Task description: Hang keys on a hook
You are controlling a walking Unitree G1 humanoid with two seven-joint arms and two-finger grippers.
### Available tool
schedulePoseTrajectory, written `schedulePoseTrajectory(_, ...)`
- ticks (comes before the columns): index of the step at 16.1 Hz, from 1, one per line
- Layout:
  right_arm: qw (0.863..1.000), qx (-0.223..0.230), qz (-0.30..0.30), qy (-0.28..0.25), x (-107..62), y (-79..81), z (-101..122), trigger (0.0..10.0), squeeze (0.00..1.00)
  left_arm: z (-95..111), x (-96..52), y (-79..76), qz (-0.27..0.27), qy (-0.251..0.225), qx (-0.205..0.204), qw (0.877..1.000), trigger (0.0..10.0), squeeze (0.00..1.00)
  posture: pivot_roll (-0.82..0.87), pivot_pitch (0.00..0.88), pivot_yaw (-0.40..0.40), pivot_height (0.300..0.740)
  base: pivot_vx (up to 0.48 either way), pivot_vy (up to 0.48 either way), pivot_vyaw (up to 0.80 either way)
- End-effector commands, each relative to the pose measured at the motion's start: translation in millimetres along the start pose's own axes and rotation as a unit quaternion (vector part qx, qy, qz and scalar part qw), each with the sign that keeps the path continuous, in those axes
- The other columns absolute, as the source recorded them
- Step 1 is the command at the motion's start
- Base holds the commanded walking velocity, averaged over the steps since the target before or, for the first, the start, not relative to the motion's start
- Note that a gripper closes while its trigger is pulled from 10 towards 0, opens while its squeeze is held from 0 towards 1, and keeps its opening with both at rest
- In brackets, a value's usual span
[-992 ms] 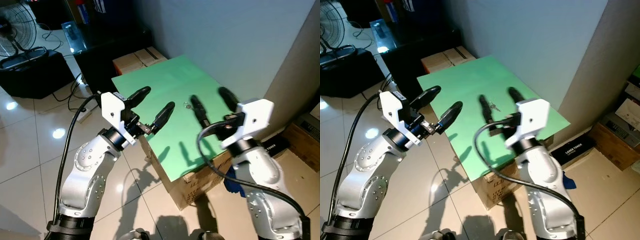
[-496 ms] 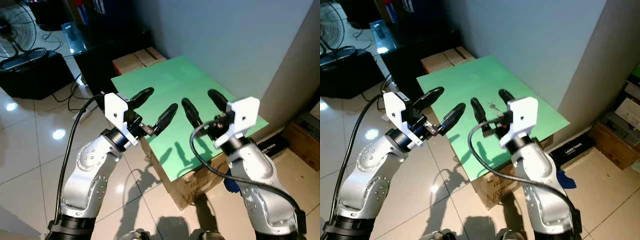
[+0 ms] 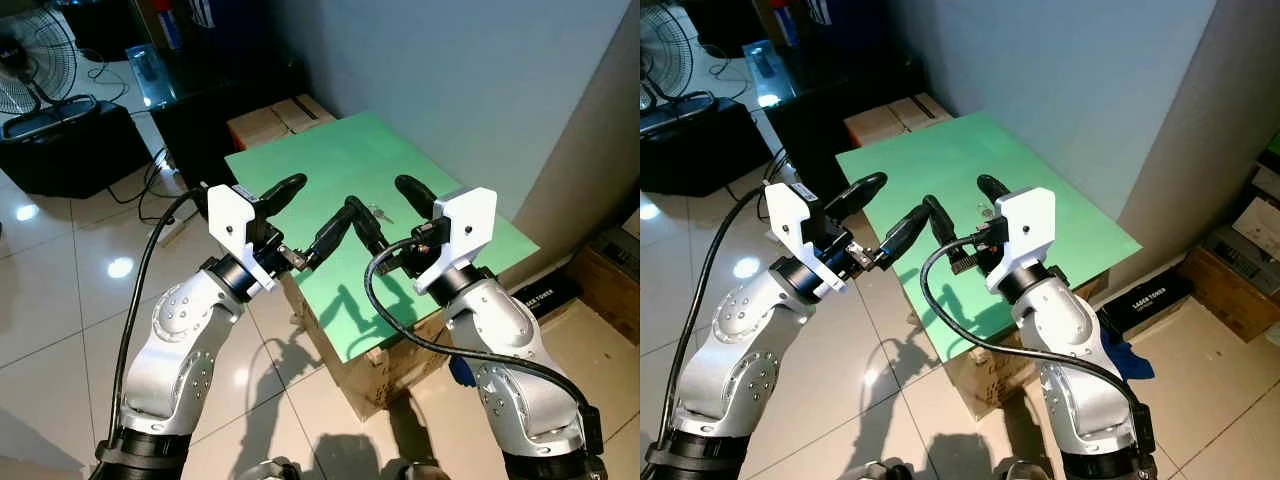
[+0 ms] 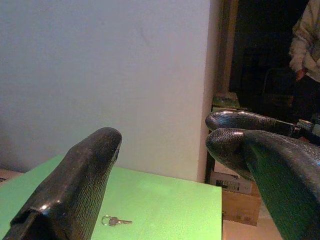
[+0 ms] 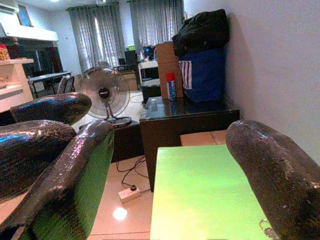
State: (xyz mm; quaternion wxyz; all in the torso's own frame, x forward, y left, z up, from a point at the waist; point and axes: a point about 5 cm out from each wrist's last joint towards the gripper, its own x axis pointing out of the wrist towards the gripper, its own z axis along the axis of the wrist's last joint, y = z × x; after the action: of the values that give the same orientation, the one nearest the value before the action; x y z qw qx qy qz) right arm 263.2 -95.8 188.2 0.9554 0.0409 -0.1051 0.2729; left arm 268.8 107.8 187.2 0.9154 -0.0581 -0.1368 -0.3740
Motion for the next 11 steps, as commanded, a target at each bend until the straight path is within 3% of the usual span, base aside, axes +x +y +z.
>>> schedulePoseTrajectory(1,1.0,0.003,0.021,0.003,4.5,6.9,-1,10.0,0.0,5,2.2,-2.0,-0.01,-0.008,0.006,1.0,10.0,0.0,-0.11,0.076,0.127,0.74,0.0,0.0,0.0)
schedulePoseTrajectory(11,0.997,0.009,0.046,-0.058,9.1,10.1,20,10.0,0.0,-3,0.7,6.4,0.021,0.013,0.034,0.999,10.0,0.0,-0.1,0.062,0.114,0.74,0.0,0.0,0.0)
